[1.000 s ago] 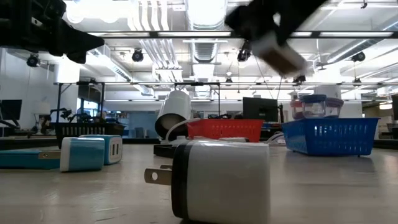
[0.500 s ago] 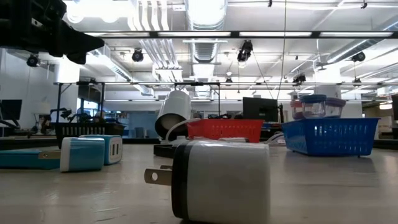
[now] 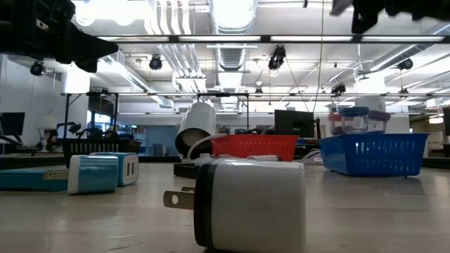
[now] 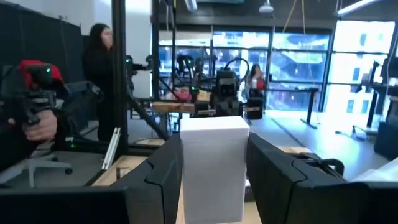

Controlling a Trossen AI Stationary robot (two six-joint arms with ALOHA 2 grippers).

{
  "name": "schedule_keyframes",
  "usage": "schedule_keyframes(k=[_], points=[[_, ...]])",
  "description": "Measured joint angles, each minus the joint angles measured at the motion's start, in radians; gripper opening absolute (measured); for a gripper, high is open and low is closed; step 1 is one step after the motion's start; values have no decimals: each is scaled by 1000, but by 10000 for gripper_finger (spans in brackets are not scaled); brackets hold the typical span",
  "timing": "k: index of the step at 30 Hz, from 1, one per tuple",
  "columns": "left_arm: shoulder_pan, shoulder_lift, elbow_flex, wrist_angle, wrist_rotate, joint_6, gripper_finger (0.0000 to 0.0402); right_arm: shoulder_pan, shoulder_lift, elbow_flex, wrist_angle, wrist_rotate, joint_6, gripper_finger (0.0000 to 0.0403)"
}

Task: Pick & Place Office items
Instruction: Put the bottom white digital clock into the red bin

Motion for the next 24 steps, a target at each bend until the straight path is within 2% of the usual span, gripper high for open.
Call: schedule_keyframes(k=[3,6,11,17,24], points=[[0,0,0,-11,0,0,5,1,1,-128,177,-6,-10,137],[0,3,0,-15,0,0,5,1,-6,-193,319,-6,-34,137],[0,6,0,-24,0,1,5,0,-86,-211,274,9,-40,137],[0,11,0,-28,0,5,5,1,-229,-211,109,5,-31,137],[0,11,0,-22,0,-9,5,1,-338,-291,82,25,-42,137]])
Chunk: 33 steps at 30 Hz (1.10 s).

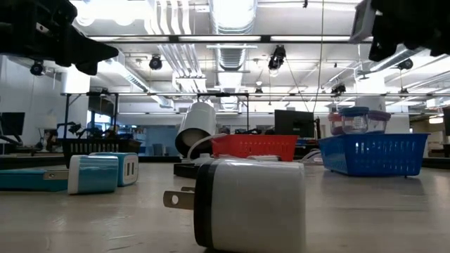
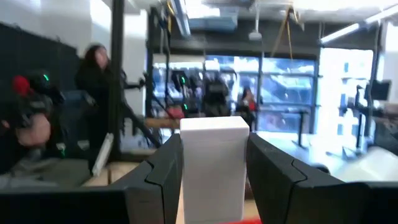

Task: Pick & Place Office items
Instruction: Put the bottom white digital clock into the red bin

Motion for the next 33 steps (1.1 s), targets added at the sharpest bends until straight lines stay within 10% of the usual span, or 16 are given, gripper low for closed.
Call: schedule_keyframes(k=[33], points=[[0,0,0,6,-1,41,5,0,31,1,-42,5,-45,137]])
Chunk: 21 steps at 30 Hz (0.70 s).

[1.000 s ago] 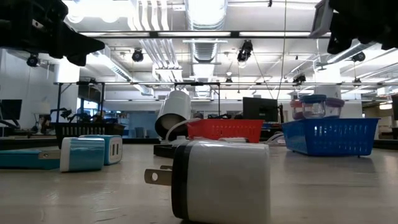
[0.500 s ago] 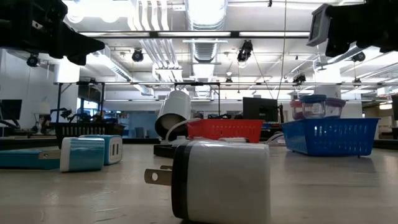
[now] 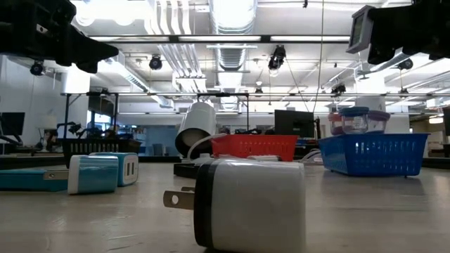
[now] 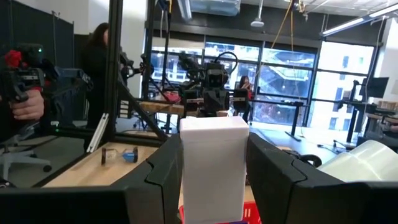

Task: Pick & Place Office items
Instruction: Put the bottom white digital clock into the red bin

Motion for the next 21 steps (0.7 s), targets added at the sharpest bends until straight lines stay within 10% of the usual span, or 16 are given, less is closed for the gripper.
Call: schedule_keyframes(k=[21], points=[[0,0,1,30,0,2,5,0,248,59,161,130,-27,137]])
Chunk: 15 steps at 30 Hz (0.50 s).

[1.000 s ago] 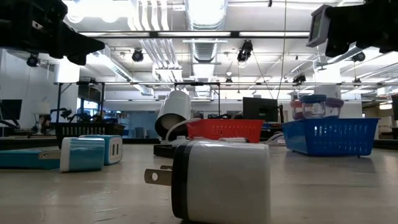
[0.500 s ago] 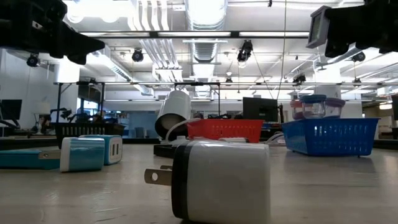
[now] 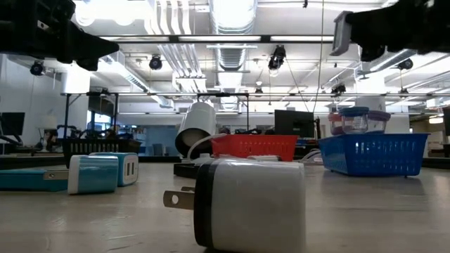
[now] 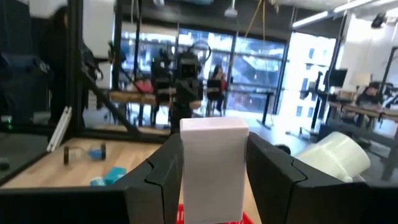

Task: Pick & Place Office items
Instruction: Put the bottom white digital clock into the red bin

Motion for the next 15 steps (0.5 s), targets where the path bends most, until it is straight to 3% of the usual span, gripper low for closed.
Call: schedule_keyframes(k=[6,15], points=[[0,0,0,0,0,-12,5,0,184,216,-177,2,4,137],[0,0,0,0,1,-28,5,-15,561,585,-418,28,25,137]])
